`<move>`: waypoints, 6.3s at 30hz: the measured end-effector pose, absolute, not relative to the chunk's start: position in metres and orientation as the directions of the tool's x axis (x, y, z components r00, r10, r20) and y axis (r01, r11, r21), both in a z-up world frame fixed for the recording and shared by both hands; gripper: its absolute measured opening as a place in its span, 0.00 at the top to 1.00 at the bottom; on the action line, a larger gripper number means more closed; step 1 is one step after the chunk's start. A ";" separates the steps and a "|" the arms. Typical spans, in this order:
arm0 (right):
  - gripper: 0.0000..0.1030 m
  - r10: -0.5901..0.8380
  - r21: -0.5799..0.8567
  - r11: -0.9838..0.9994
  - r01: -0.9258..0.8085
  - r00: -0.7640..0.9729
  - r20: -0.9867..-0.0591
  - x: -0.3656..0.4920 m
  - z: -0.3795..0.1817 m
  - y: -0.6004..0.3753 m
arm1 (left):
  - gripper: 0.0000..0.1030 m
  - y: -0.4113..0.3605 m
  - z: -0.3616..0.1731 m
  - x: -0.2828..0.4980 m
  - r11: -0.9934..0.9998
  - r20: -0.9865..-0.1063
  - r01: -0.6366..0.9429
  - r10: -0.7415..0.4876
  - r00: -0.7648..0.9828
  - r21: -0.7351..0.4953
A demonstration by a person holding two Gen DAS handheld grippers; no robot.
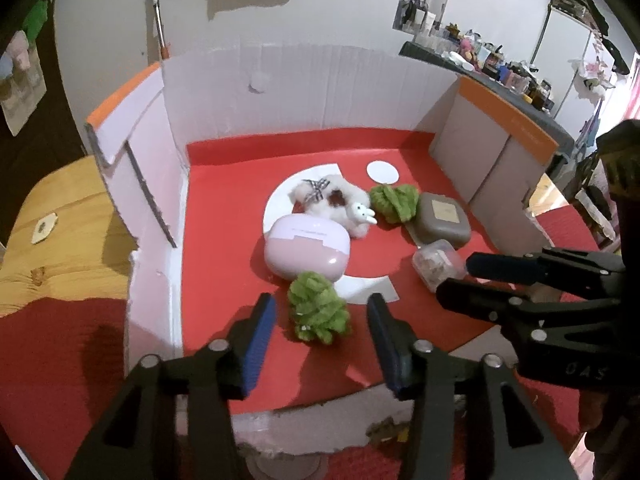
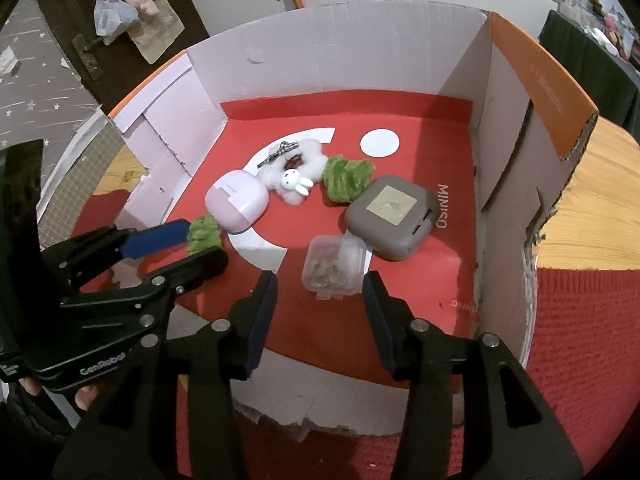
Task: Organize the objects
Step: 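Open the left tool over the box floor while the right tool releases the clear container, then withdraw both open tools from the box toward the bottle and lid on the mat, then grasp the dark blue bottle with the right tool while the left tool approaches the white round lid, then grasp the white round lid with the left tool while the right tool holds the bottle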
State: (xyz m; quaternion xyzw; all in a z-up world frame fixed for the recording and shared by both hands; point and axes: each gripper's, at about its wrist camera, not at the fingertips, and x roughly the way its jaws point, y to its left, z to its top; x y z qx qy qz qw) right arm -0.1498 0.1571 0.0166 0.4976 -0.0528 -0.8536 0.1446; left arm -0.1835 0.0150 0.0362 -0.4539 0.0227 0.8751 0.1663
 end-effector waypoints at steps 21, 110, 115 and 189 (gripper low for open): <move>0.41 -0.324 0.254 -0.945 0.205 -0.509 -0.797 -0.127 0.032 0.154 | 0.44 0.010 0.040 -0.167 -0.949 -0.782 -0.303 0.254 -0.569 -0.089; 0.41 -0.236 0.203 -0.972 0.122 -0.562 -0.793 -0.048 0.005 0.150 | 0.12 -0.024 0.012 -0.098 -0.963 -0.786 -0.224 0.251 -0.565 -0.147; 0.41 -0.252 0.218 -0.968 0.127 -0.550 -0.796 -0.055 0.000 0.147 | 0.12 -0.025 0.012 -0.102 -0.964 -0.786 -0.221 0.250 -0.565 -0.148; 0.80 -0.340 0.235 -0.940 0.248 -0.601 -0.723 -0.024 0.042 0.123 | 0.59 -0.016 0.043 -0.077 -0.950 -0.734 -0.276 0.289 -0.615 -0.143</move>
